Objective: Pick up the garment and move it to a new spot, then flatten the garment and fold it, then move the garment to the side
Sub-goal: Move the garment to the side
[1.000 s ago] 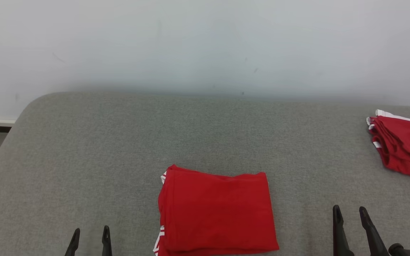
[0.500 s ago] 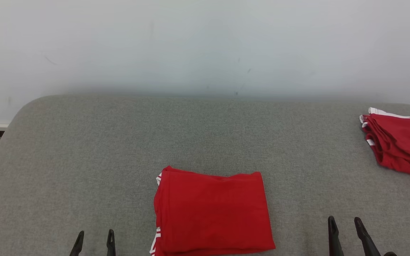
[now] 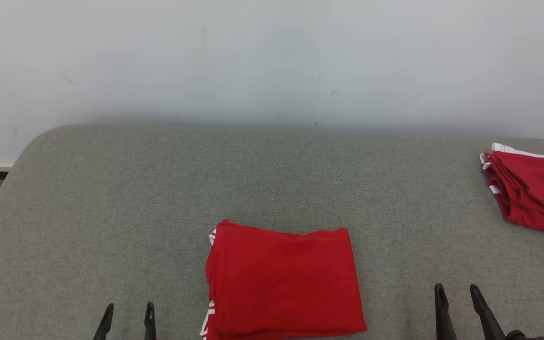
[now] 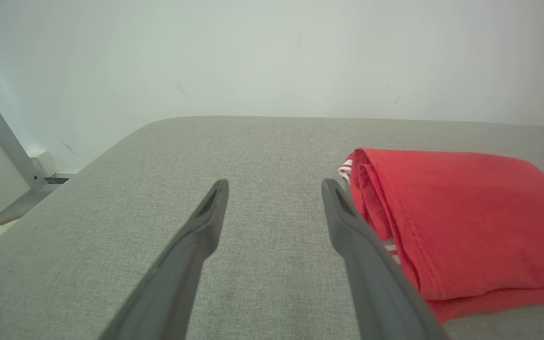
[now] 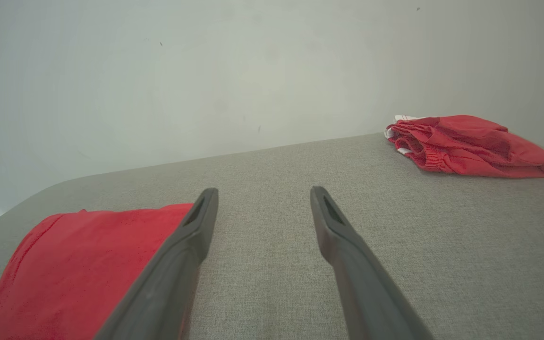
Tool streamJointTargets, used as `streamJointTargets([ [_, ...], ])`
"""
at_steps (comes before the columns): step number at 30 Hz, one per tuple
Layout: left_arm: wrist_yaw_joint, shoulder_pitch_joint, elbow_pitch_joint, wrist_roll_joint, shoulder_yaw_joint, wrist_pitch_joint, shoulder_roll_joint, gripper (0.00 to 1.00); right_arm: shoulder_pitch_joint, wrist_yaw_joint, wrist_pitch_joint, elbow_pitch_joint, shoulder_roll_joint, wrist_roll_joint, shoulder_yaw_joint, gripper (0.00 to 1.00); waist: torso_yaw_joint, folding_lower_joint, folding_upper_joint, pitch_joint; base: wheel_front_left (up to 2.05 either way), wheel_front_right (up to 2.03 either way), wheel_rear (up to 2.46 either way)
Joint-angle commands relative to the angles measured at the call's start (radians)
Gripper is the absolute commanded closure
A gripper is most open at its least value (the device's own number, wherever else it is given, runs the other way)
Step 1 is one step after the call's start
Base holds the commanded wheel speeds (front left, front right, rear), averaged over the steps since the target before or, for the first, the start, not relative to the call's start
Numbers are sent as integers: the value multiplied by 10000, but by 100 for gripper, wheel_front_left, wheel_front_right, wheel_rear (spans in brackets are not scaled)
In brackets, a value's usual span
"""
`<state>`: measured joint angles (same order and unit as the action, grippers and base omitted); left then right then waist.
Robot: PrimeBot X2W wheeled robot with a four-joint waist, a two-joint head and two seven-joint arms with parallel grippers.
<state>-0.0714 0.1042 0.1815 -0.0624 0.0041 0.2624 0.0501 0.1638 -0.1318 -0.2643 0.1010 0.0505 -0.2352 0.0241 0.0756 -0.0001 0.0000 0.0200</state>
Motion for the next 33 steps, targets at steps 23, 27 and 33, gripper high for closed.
streamJointTargets([
  [23,-58,169,-26,-62,101,8,3,0,52,22,-16,83,0,1,-15,0,44,1,0,-42,0,0,0],
  [27,-61,163,-19,12,139,8,3,0,69,22,-16,100,0,-1,-69,0,43,1,0,-43,0,0,0],
  [33,-115,106,-13,1,142,8,3,0,47,22,-15,244,-2,-32,-168,0,117,1,0,-38,0,0,0],
])
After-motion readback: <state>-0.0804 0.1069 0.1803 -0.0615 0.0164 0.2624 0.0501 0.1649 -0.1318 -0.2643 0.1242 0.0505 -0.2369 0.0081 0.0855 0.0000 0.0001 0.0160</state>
